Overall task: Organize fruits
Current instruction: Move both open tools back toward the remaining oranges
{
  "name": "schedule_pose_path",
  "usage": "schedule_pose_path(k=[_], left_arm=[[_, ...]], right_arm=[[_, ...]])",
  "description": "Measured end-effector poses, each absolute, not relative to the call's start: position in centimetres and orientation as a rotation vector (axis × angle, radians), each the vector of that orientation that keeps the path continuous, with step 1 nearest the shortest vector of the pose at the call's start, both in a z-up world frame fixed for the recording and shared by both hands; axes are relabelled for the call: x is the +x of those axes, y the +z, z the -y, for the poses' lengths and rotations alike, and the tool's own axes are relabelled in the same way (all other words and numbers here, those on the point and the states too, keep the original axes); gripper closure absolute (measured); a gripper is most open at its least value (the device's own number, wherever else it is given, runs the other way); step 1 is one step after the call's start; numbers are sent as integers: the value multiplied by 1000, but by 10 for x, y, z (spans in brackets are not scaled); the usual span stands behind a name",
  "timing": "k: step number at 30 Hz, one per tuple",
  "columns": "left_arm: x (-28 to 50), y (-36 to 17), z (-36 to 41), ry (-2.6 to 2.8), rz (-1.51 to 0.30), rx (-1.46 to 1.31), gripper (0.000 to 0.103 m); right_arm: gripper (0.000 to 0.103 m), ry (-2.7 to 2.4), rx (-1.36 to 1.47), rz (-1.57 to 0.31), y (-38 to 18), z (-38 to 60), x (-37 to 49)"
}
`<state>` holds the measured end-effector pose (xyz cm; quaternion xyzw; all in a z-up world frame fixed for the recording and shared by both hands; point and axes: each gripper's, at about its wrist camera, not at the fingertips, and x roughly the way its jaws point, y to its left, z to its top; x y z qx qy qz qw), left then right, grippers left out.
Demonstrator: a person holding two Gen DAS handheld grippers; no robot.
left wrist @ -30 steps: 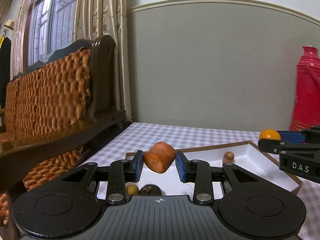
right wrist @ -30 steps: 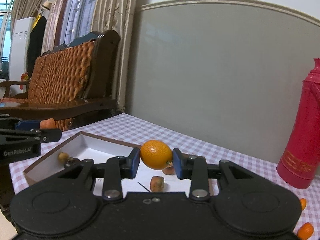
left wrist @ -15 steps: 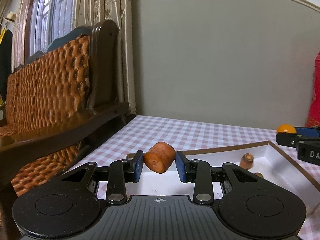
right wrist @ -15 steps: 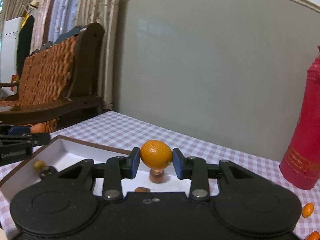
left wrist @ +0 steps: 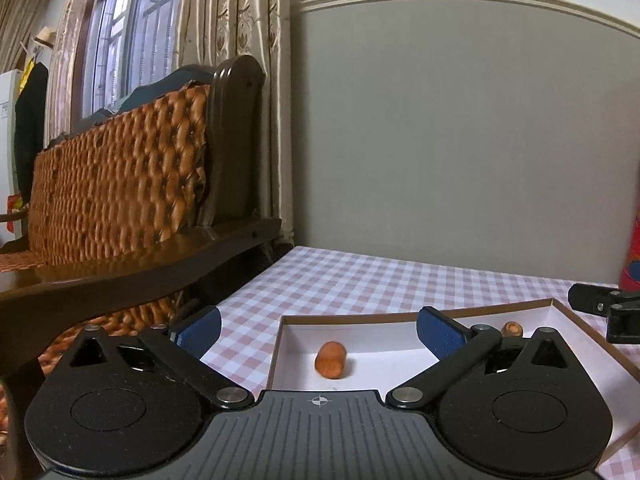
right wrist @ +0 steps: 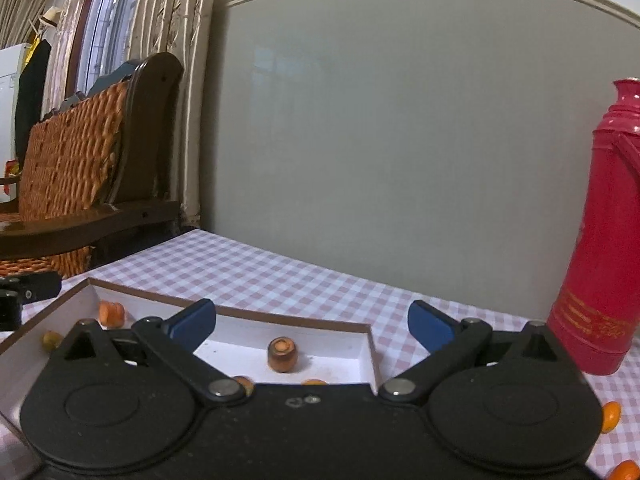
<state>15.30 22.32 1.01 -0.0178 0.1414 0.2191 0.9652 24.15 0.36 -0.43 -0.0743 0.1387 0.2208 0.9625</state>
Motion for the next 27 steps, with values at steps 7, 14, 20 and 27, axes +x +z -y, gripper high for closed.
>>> schedule_pose_path(k=[7,14,20,27], left_arm=[[154,11,-222,439,-291,-34,0],[144,14,-216,447,-277,-46,0],[123,23,-206,484,-199,-88,0],[77,22,-184,433,-192,-114,0]], right_arm=[[6,452,-147,-289,-2,-4,243],[6,439,-164,-262,2,-1,233],[6,390,-220,-176,9,0,206],[6,424,-171,-212,19,22,181]])
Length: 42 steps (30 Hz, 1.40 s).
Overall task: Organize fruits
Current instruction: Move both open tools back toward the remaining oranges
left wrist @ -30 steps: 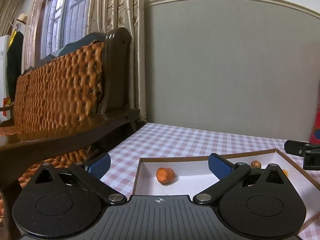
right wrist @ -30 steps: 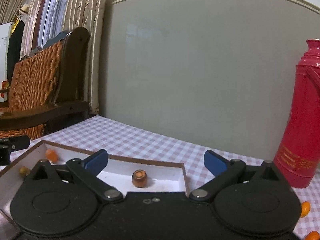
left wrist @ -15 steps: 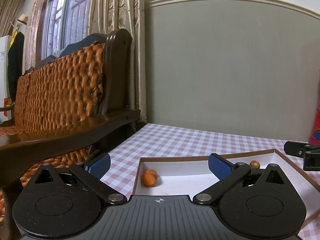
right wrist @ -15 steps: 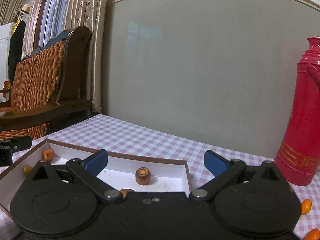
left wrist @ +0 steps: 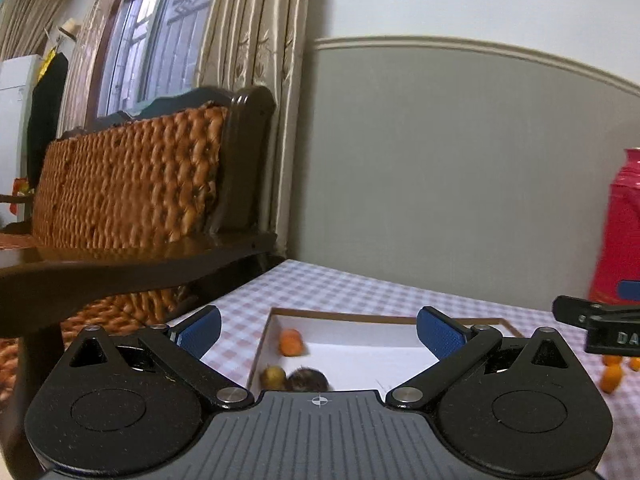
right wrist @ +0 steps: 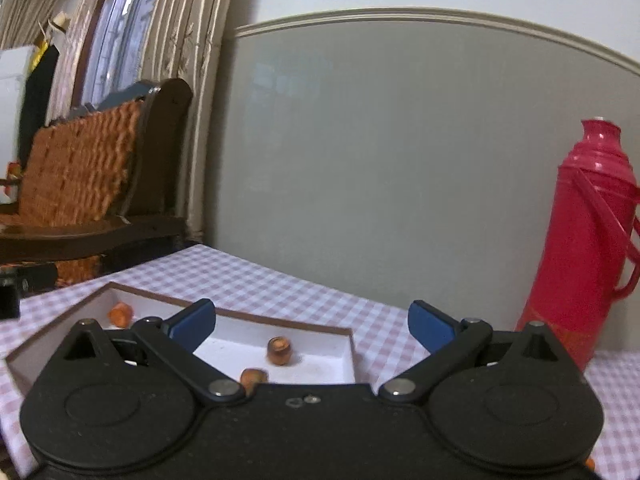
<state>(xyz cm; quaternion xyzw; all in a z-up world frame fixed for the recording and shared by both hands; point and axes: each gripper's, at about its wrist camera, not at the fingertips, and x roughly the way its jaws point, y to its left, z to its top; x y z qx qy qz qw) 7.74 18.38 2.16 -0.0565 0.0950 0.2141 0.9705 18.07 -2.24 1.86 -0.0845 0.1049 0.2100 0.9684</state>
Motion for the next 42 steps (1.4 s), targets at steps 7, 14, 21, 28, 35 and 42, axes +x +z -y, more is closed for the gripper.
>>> schedule_pose_path(k=[7,14,21,28,35,42], left_arm=[[48,24,-160,342,-177,-117,0],[53,22,-128,207,-221,-112,0],[60,21,-82,139,-174,-12,0],[67,18,-53,97,-174,-19,0],[75,10,-20,31,-196,13,0],[86,4,13,-26,-211,33,0]], right_arm=[[6,406,-150,-221,22,49,149],[6,390,-173,-209,22,73,120],[6,359,-216,-230,19,96,103],[6,273,-225,-251,14,134,99],[9,203,-184,-264,10,179,93],[17,150,-163,-289,2,210,91]])
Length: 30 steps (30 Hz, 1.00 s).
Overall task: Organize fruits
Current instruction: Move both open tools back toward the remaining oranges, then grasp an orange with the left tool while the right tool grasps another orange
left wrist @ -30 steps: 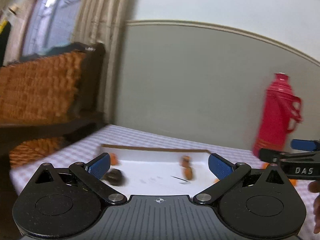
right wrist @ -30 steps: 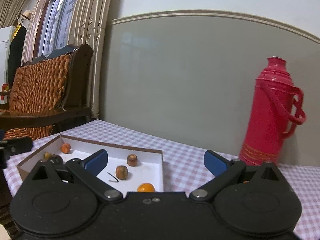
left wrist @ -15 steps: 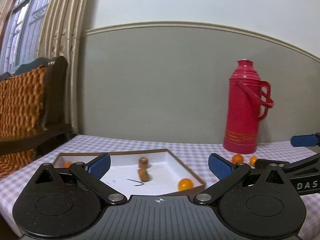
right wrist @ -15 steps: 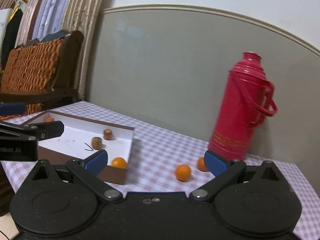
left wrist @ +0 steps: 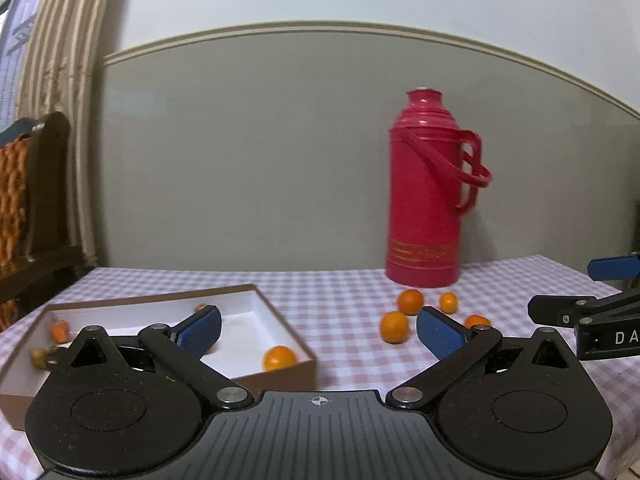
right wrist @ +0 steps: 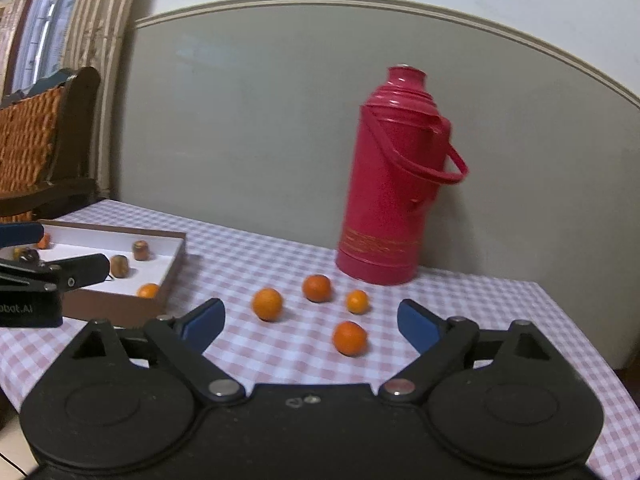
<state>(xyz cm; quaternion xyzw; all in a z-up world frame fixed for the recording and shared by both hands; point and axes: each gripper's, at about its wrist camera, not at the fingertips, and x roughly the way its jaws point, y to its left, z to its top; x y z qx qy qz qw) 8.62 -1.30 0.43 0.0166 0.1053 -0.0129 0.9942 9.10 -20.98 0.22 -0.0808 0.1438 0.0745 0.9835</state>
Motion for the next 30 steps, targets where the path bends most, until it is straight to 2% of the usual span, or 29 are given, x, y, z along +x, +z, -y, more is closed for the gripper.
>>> schedule_pose_path(k=[9,10,11,12,16,19,21,25,30], left_arm=[[110,-2,40,-16,-216,73,1],[115,-4,43,-10,-224,84,12],[122,-6,45,-15,-242,89,24],[128,-7,46,-27,-263,81,25],[147,-15,54,-37,-301,70,26],[161,-17,62,-49,-316,82,44],[173,-20,65,-60,-334,74,45],[193,-27,71,-76,-367,77,45],[219,-40,79,-69,-448,96,45]], right_arm=[[28,102,-120,-334,-10,240,109],[29,98,-118,-345,-12,242,116],[34,95,-118,-355,-13,242,122],[39,97,-118,-365,-15,243,128],[39,97,-101,-389,-22,247,145],[44,104,-95,-403,-25,247,157],[49,108,-95,-415,-26,245,165],[50,117,-106,-432,-31,240,189],[57,144,-100,-495,-43,235,212]])
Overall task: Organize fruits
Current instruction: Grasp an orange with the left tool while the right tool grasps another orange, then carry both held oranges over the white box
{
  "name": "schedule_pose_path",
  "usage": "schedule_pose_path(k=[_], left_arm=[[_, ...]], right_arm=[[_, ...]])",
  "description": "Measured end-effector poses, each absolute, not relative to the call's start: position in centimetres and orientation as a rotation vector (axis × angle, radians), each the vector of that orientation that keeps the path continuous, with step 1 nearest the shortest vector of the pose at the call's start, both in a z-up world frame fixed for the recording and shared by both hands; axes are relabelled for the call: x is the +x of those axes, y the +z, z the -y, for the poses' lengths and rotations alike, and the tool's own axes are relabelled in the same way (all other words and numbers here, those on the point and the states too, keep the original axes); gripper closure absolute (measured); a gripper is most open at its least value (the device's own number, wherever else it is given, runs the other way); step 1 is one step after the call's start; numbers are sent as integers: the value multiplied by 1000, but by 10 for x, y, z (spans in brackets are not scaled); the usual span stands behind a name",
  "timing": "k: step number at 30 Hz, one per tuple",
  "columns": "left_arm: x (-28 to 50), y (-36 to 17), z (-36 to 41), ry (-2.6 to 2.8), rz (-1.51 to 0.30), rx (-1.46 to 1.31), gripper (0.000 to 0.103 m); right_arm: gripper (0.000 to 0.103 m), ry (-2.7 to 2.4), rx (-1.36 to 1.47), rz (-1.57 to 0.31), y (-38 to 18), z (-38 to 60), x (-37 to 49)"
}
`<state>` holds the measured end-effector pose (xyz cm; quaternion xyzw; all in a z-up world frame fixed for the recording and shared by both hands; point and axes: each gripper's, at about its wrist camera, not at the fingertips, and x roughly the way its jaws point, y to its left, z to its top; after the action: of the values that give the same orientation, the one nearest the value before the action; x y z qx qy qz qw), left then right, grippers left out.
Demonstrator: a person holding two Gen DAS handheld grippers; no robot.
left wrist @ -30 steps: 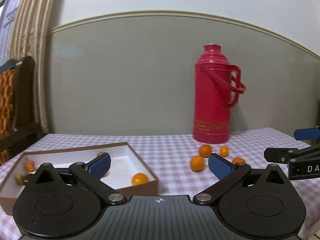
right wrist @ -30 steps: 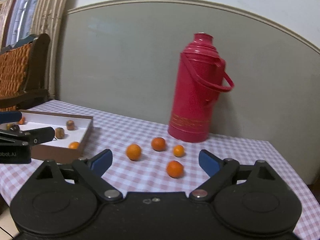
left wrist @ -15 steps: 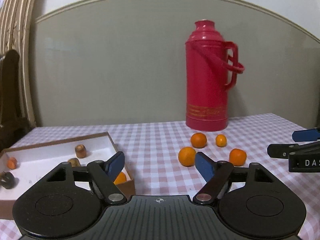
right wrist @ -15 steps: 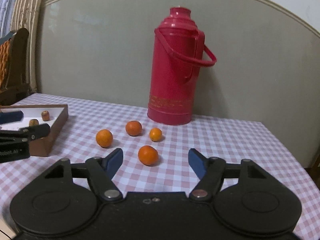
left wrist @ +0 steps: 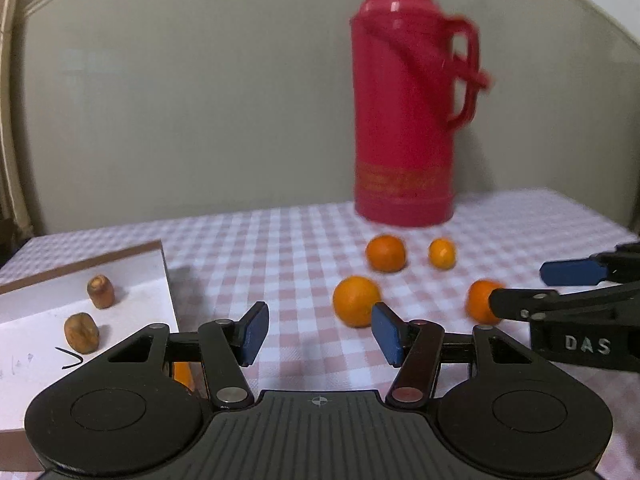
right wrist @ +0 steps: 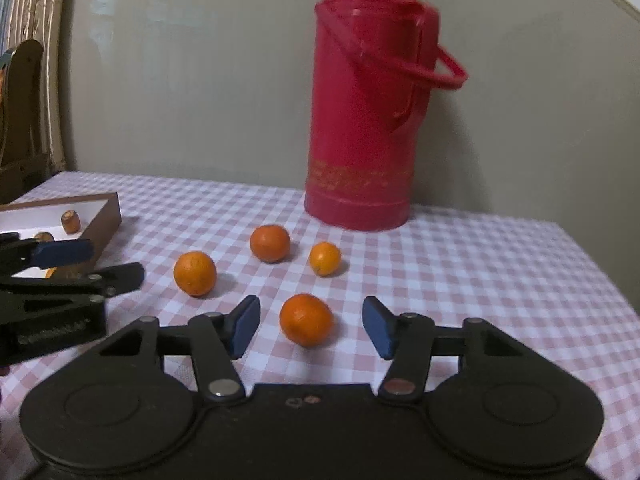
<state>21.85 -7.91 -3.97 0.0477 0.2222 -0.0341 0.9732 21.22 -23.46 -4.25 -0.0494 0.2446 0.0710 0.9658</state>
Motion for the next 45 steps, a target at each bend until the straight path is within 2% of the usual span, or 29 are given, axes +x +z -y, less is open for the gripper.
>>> schedule_pose_path(k=[7,15,21,23,25,33,45], left_arm=[[242,-44,81,-99,-475,51,45],[260,-48,89,-139,-522,35,45],[278,-56,95,-159,-594,34,45],[283,-59,98,-156,-625,48,63],[283,-60,100,-150,-621,61,66],[273,-57,98,-155,-595,61,67],[224,-26,85,-143,-501,41,67]], right_arm=[[61,154,-115,-546,-55,231,231],[71,162,-110,-594,-65,234,252],[72,177,-102,-616,-68,235,258],[74,180,-105,-616,-68,235,258],[74,174,-96,-615,-68,236,258],[75,148,-71,-591,-59,243,254],[75,123,-34,-509,-29,246,221]])
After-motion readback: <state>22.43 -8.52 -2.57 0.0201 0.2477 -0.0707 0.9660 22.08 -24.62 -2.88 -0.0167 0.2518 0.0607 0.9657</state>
